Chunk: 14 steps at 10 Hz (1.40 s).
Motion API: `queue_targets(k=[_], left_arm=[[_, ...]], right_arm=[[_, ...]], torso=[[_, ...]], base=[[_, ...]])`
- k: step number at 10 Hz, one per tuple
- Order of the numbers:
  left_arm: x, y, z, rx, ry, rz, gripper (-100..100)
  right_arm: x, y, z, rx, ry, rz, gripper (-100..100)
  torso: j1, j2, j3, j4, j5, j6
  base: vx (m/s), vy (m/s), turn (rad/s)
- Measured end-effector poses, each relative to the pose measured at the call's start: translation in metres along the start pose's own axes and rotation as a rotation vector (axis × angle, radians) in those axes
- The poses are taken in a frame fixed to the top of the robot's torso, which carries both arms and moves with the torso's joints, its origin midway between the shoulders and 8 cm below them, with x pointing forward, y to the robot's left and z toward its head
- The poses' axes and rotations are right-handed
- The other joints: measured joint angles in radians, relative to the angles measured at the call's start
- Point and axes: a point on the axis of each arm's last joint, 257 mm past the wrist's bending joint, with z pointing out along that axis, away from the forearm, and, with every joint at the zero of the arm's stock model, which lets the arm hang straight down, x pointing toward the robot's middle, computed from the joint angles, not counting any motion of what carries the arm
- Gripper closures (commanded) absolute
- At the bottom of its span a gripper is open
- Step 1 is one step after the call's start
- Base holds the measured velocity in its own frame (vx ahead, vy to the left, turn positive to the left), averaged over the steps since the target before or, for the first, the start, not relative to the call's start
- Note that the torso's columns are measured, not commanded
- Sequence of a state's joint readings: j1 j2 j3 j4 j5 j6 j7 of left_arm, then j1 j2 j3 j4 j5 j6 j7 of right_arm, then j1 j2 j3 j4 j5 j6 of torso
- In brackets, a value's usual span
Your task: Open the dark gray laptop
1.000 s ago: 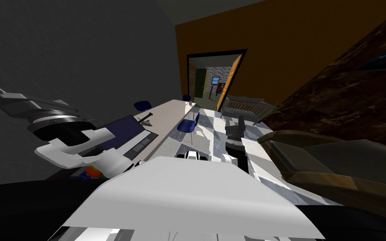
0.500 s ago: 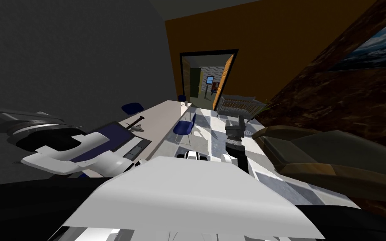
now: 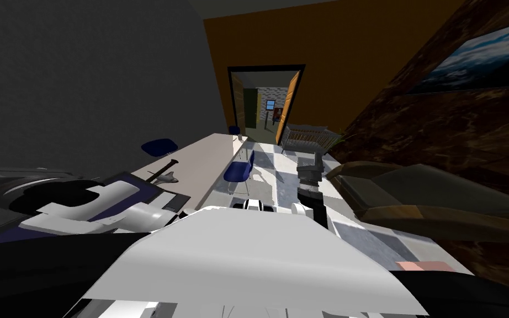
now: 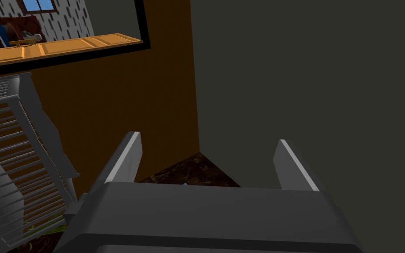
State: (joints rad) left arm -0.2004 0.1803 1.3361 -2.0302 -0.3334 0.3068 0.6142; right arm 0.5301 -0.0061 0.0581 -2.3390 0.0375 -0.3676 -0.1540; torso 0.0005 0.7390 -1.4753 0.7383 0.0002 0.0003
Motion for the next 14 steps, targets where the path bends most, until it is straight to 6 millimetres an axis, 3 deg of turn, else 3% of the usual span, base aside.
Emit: queue_targets(k=[3,5,6,12,14], left_arm=[[-0.058,0.036,-0.008,-0.071,-0.132,0.003,-100],[-0.091,0.061,-0.029,-0.127,-0.209,0.009,-100],[-0.106,0.070,-0.031,-0.138,-0.236,0.012,-100],[-0.138,0.106,-0.065,-0.223,-0.305,0.017,-100],[-0.133,0.106,-0.067,-0.221,-0.307,0.018,-100]], right_arm=[[0.000,0.000,0.000,0.000,0.000,0.000,0],[0.000,0.000,0.000,0.000,0.000,0.000,0],[0.000,0.000,0.000,0.000,0.000,0.000,0],[0.000,0.000,0.000,0.000,0.000,0.000,0],[0.000,0.000,0.000,0.000,0.000,0.000,0]], torso=[[0.001,-0.002,-0.001,-0.001,0.000,-0.001],[0.000,0.000,0.000,0.000,0.001,0.000],[0.008,-0.003,0.001,-0.002,0.010,0.004],[0.026,-0.004,0.004,-0.003,0.023,0.000],[0.024,-0.004,0.002,-0.002,0.019,0.001]], base=[[0.120,0.048,-0.183],[0.085,0.060,-0.132],[0.058,0.046,-0.101],[0.021,0.003,-0.037],[-0.017,-0.010,-0.025]])
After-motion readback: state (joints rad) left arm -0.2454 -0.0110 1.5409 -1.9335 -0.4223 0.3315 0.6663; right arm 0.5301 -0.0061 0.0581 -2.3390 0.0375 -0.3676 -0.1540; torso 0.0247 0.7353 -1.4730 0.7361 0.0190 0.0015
